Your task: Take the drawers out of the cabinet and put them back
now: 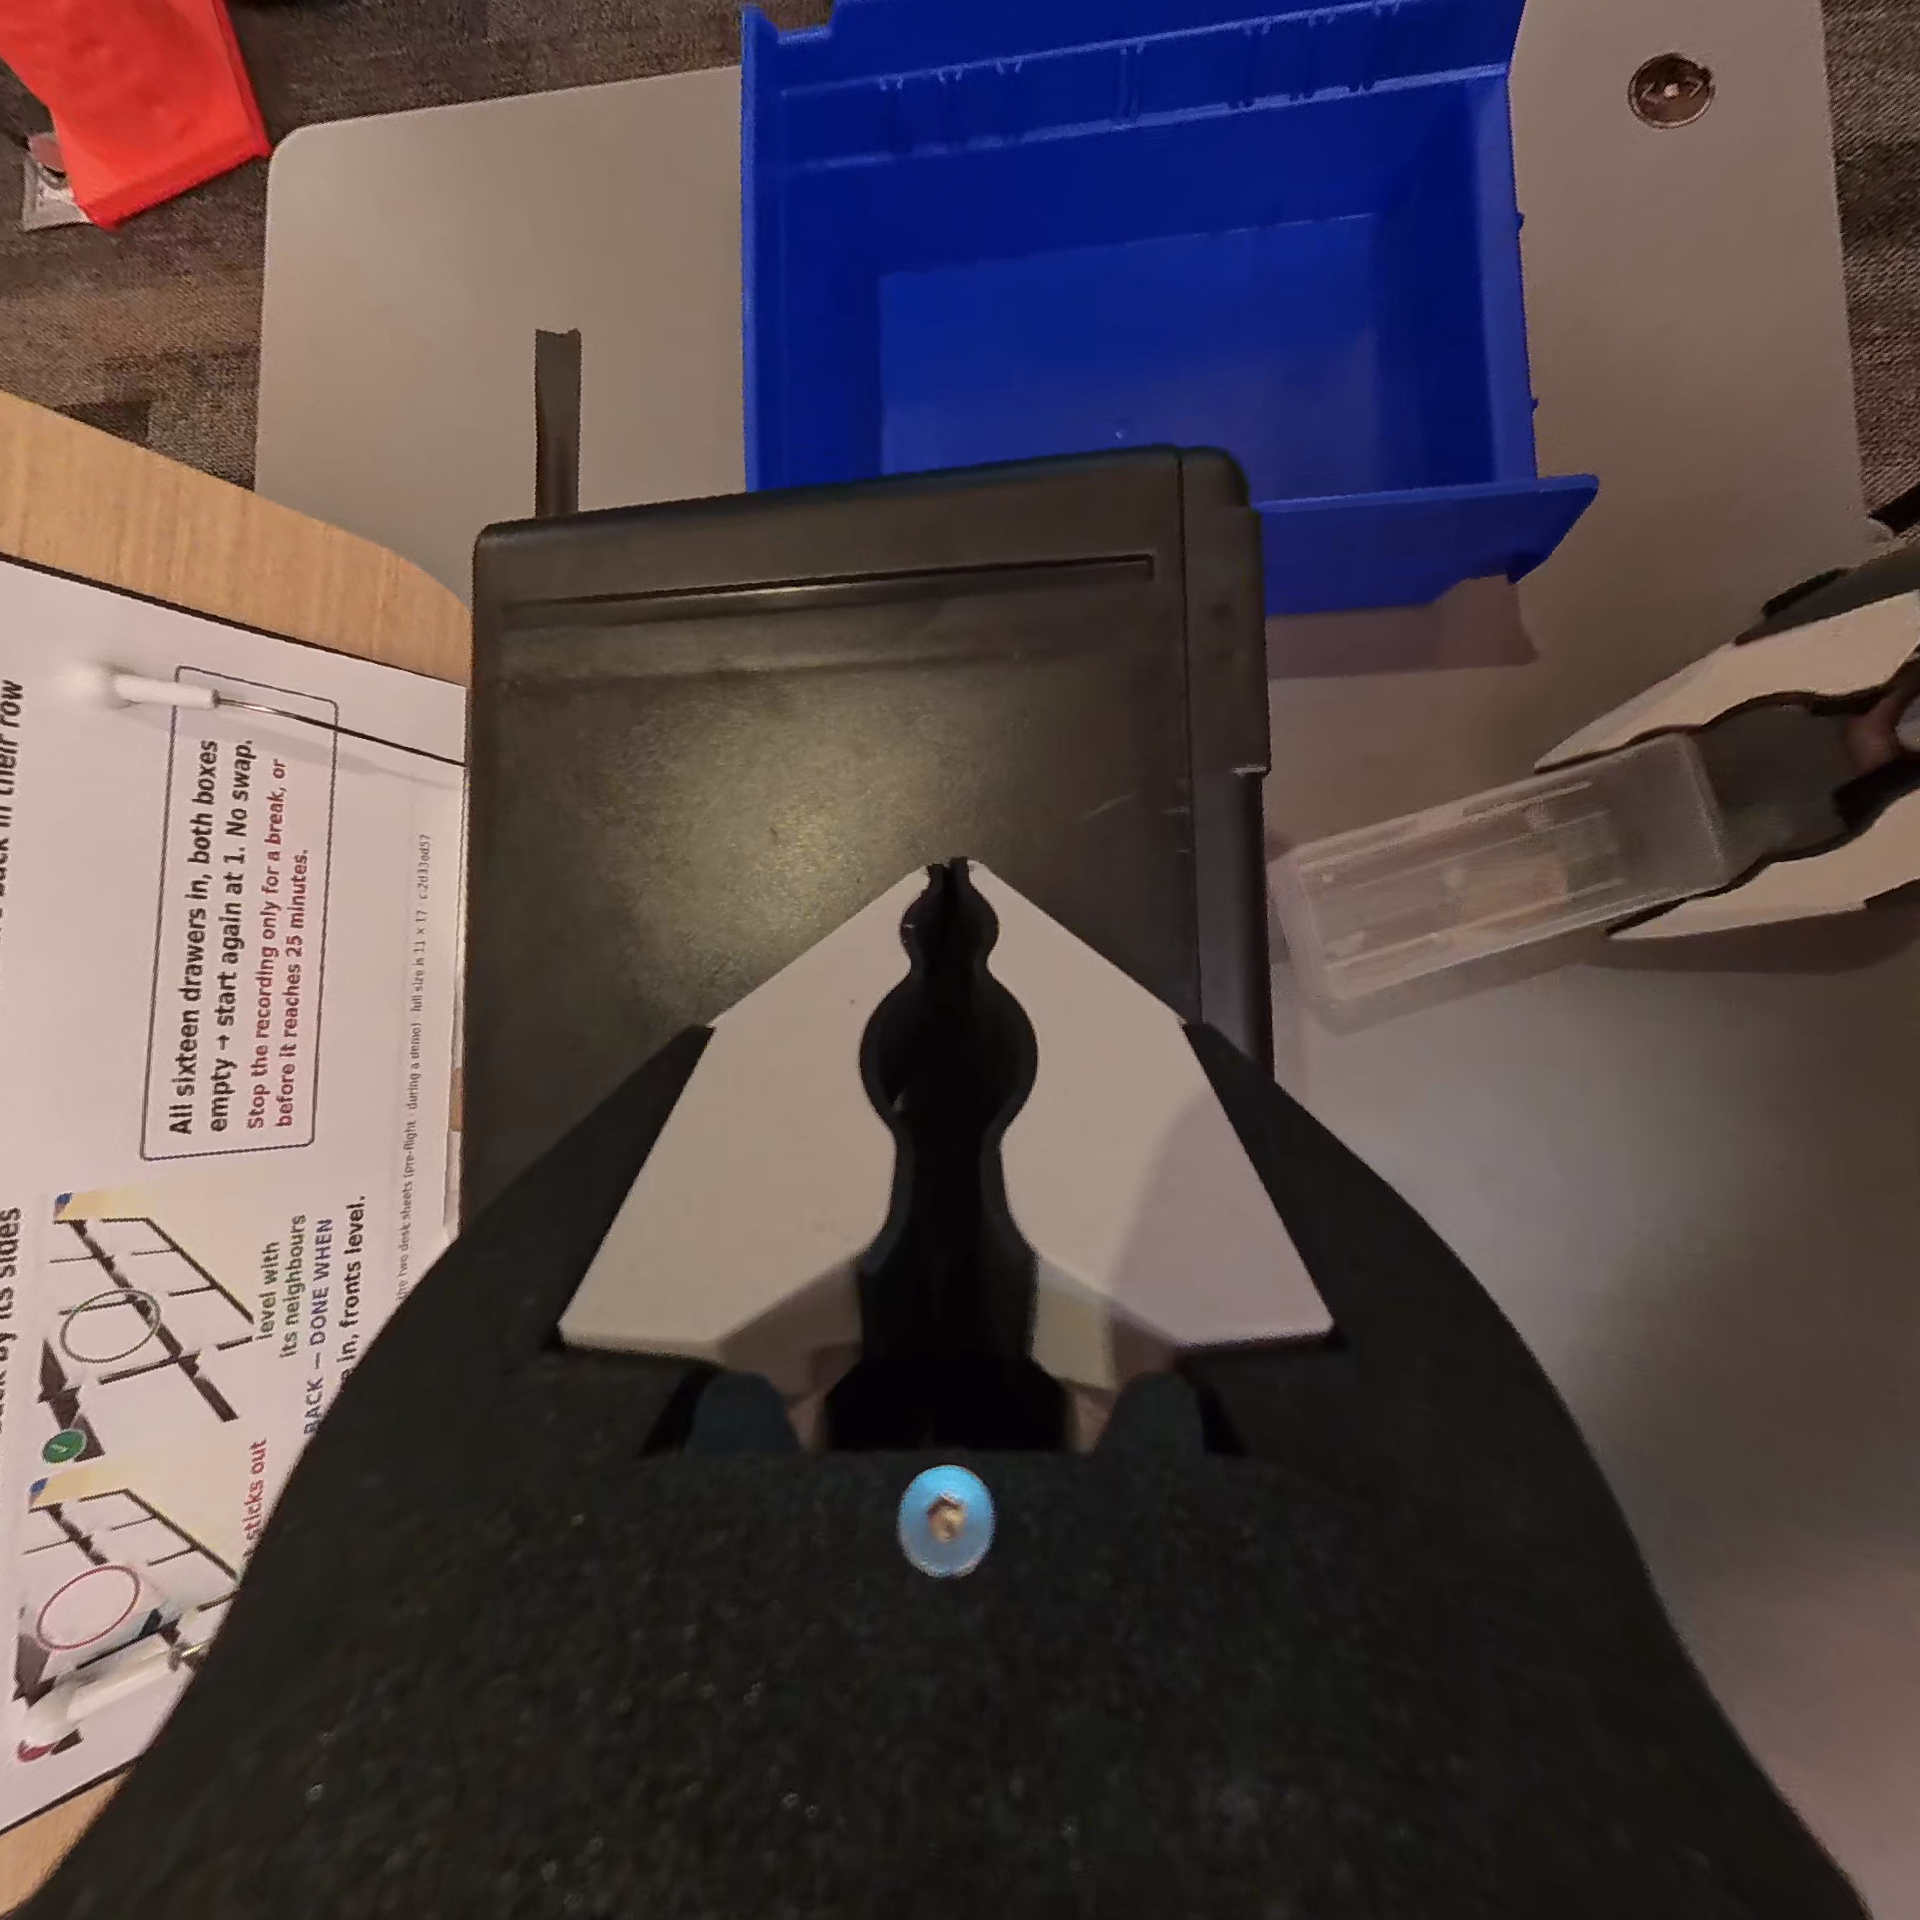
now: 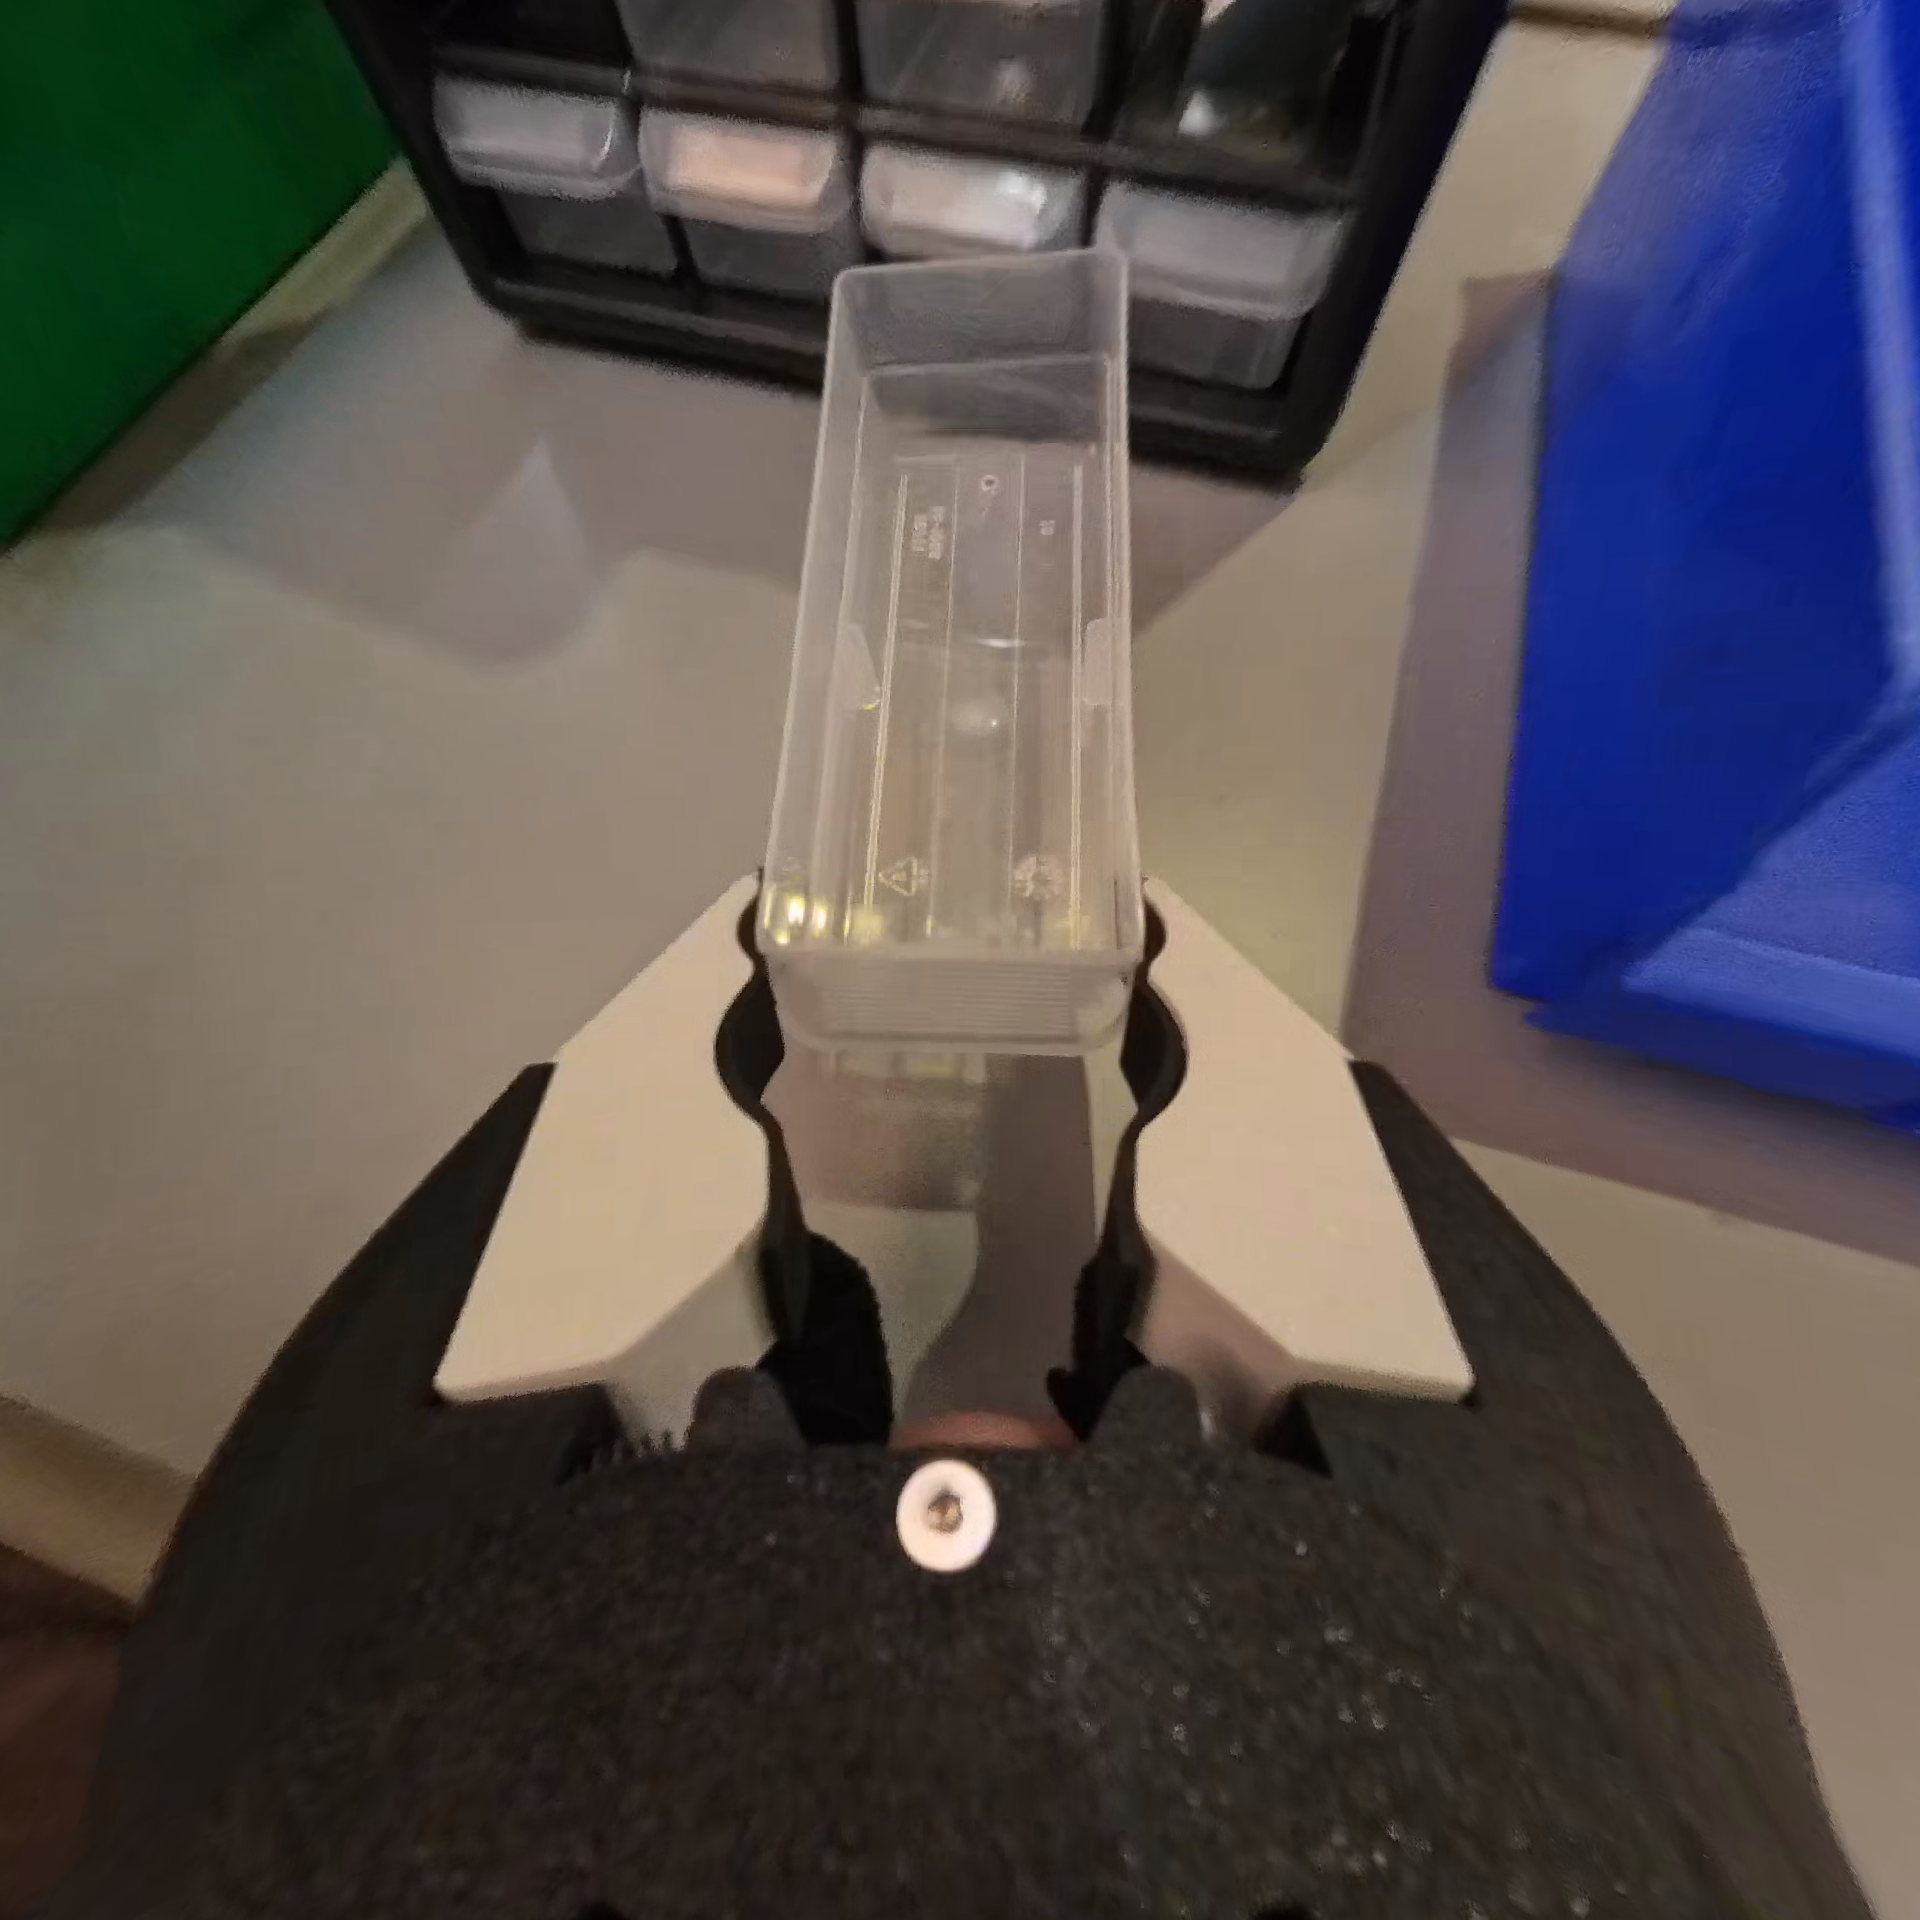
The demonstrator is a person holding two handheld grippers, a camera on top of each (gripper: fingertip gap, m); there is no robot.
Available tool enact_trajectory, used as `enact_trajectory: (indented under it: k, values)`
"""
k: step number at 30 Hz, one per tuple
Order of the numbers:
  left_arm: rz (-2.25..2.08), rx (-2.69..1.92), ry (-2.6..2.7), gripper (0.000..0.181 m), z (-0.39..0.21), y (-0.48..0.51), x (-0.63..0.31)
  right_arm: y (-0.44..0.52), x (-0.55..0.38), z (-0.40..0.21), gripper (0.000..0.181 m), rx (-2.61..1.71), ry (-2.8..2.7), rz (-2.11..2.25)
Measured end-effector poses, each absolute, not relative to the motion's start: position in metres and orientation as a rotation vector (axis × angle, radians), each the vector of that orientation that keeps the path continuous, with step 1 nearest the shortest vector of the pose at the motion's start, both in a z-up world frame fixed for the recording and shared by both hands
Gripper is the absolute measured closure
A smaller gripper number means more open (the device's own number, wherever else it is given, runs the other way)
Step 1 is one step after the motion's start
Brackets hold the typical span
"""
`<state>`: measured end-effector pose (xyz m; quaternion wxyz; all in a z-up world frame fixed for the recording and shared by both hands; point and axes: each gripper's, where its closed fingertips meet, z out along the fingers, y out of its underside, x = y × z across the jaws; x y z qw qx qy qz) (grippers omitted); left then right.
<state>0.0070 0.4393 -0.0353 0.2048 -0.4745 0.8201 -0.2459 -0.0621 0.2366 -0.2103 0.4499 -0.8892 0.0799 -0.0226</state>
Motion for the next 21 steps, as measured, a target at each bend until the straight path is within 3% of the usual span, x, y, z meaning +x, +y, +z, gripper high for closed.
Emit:
enact_trajectory:
  k: [21]
  values:
    - [-0.612, -1.262, 2.293, 0.181, -0.035, 0.440, 0.005, 0.282, -0.030, -0.179, 0.116, -2.242, 0.536, -0.032]
